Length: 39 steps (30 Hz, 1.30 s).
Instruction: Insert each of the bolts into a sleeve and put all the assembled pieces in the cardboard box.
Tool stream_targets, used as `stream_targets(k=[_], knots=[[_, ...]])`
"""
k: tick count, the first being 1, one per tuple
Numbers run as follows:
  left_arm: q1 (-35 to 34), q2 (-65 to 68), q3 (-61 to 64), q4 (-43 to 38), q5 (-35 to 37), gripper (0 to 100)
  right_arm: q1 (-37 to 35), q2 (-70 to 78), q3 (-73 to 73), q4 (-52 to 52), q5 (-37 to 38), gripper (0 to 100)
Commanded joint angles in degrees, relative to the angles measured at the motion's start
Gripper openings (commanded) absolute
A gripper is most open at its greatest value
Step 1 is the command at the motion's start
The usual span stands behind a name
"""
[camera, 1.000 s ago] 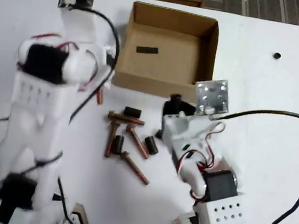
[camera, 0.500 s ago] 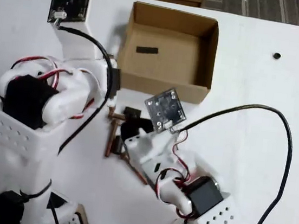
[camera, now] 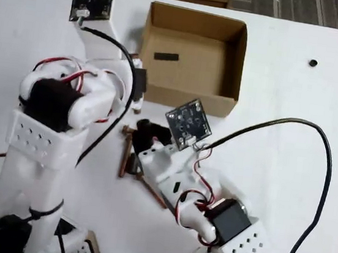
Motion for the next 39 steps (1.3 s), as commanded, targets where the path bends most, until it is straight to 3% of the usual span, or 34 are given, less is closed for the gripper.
stream_targets(k=[1, 7, 39], knots=[[0.62, -0.7, 0.13, -2.81, 1.85, 2, -0.22, -1.36, -0.62, -1.36, -0.44, 1.9], [1.76, -0.7, 0.13, -4.22, 2.29, 2, 3.12, -1.27, -0.53, -4.35, -9.49, 1.9], [5.89, -1.67, 5.49, -5.63, 2.11, 2, 3.21, -1.27, -0.7, -4.53, -5.54, 1.9]])
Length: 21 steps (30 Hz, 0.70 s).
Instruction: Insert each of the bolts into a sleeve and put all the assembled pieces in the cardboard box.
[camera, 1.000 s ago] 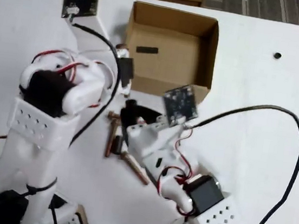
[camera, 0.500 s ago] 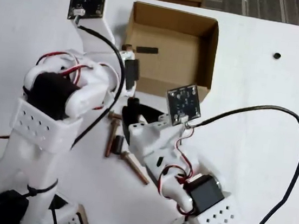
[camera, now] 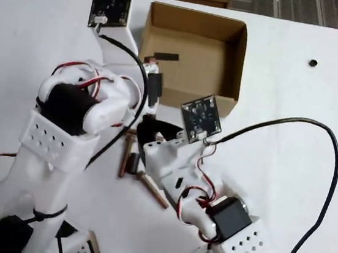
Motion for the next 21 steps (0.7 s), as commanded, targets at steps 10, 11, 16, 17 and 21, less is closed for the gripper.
stream_targets(k=[10, 11, 16, 17, 21], knots=[[0.62, -5.27, 7.08, -2.2, 0.0, 2, 0.92, -1.45, -0.97, -1.36, 0.62, 1.9], [0.62, -5.27, 7.34, -2.2, 0.0, 2, 0.92, -1.45, -0.97, -1.19, 0.62, 1.9], [-0.62, -5.27, 7.16, -2.2, 0.0, 2, 0.92, -2.24, -0.97, -1.01, 0.62, 1.9], [-0.79, -5.27, 7.25, -2.2, 0.0, 2, 0.92, -2.95, -0.88, -1.01, 0.62, 1.9], [-1.41, -5.27, 7.52, -1.85, 0.0, 2, 1.01, -4.7, -0.53, -1.01, 0.62, 1.9]])
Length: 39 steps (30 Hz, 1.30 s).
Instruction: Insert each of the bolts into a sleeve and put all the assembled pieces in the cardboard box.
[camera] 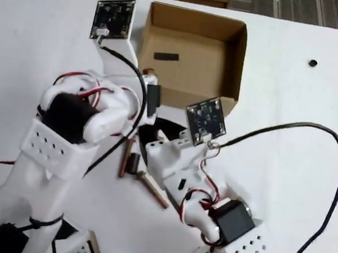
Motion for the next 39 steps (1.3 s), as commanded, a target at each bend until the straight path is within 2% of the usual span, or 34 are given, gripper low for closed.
stream_targets(k=[1, 7, 12, 20, 31, 34, 39], knots=[[-1.05, -1.05, -0.04, -0.35, -0.26, 2, 0.92, -2.42, -0.44, -0.92, 0.35, 1.9], [-0.7, -1.14, -0.31, 1.49, 0.0, 2, 3.91, -2.42, 1.23, -1.27, 0.35, 1.9], [3.34, -1.14, -0.4, 4.22, 0.0, 2, 4.18, -2.42, 1.32, -2.59, 0.35, 1.9], [5.63, -4.22, 0.13, 4.22, 0.09, 2, 4.18, -2.33, 1.32, -2.86, 0.35, 1.9], [5.54, -4.75, 7.25, 2.99, -0.88, 3, 4.18, -2.42, -0.26, -2.42, 0.35, 1.9], [5.54, -4.75, 7.34, 2.73, -3.16, 8, 4.7, -2.42, -0.26, -2.42, 0.44, 1.9], [5.89, -4.75, 7.69, 2.99, -3.16, 25, 5.93, -2.42, -0.35, -2.51, 0.44, 1.9]])
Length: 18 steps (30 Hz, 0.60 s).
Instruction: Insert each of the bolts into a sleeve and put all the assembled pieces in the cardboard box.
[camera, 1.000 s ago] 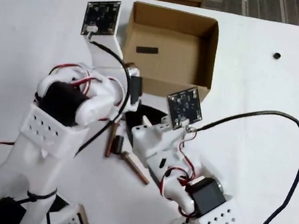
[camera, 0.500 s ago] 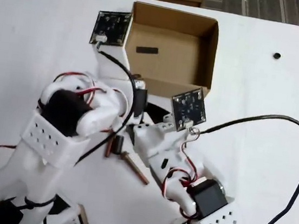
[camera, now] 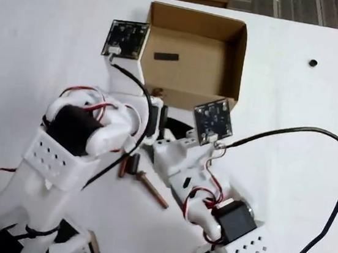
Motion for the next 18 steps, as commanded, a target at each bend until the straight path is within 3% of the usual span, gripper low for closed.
stream_targets(k=[1, 8, 13, 18], knots=[[1.23, -0.7, 0.31, 0.26, -0.53, 28, 1.36, -1.19, -2.64, -0.92, 0.26, 1.9], [0.97, -0.79, 2.15, -0.18, -0.53, 41, 1.36, -1.19, -2.64, -0.92, 0.26, 1.9], [0.7, -0.88, -0.48, -0.62, -0.62, 42, 1.45, -1.1, -2.46, -0.92, 0.26, 1.9], [-2.64, -0.88, -12.79, -0.88, -0.79, 42, 2.86, 0.04, -2.2, -0.13, 0.26, 1.9]])
